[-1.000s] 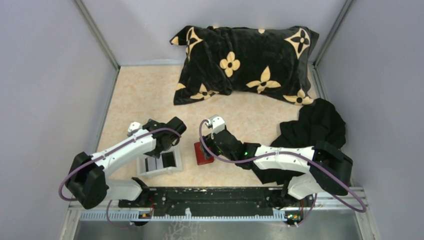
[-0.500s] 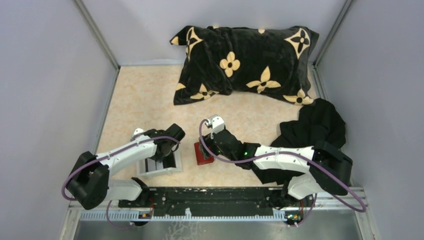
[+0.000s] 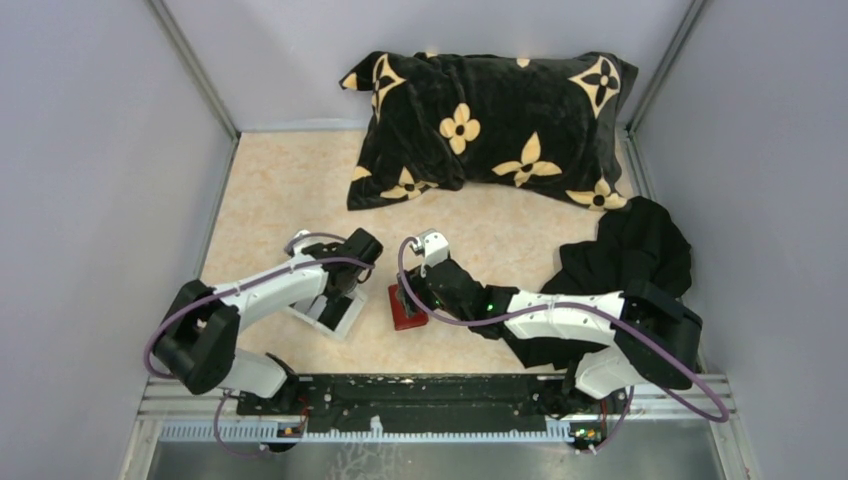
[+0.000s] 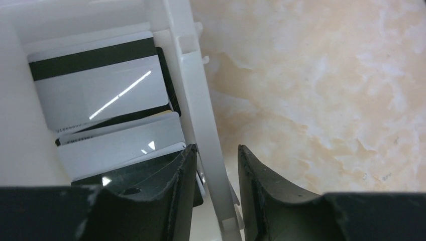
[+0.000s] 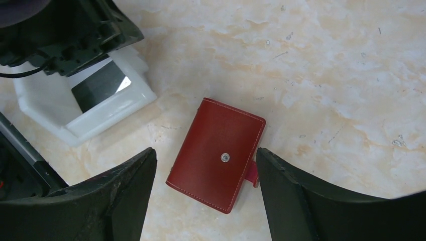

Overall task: Put the credit cards into the card holder
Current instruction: Move the storage box to the center of the board.

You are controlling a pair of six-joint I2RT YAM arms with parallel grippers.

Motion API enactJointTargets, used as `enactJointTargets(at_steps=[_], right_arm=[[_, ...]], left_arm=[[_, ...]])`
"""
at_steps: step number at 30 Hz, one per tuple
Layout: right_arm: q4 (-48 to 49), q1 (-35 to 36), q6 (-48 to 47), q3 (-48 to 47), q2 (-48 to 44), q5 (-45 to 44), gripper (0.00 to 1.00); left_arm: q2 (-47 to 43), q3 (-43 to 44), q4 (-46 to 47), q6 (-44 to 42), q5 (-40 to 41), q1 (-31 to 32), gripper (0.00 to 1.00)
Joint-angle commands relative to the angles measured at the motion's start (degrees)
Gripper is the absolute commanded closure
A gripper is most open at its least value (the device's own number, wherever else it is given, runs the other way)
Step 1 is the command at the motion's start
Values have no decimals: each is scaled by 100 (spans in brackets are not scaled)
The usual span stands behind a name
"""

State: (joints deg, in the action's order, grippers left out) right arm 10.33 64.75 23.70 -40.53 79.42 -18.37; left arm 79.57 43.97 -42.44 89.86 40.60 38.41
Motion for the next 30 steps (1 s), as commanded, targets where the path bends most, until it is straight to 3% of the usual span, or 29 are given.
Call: enactJointTargets(at_steps=[1,4,9,14,18,21,26,30], right_arm=[[373,46,119,-72,109,-65,28],[348,43,211,-95,173,-188,28],[448,45,363,16,201,-420,29],[415,46,456,-23,334,-549,30],[255,39,615,-156,534,-524,31],[180,49,808,-187,660,-481,31],[252,86,993,-78,659,-428,33],[289,192,991,-21,569,-422,33]], left_arm=[[499,628,581,-1137,62,-50,59],[901,1063,677,-1820,118,-94,61],[1246,1394,1458,-3302,-18,-193,74],[1493,1399,2302,-4243,-466,-419,73],[1757,1535,2373,-4534,-675,-479,71],[1841,1568,2339,-4565,-861,-475,66],[1759,1531,2188,-4403,-1171,-483,48],[1738,1623,1986,-4236,-1195,-475,40]])
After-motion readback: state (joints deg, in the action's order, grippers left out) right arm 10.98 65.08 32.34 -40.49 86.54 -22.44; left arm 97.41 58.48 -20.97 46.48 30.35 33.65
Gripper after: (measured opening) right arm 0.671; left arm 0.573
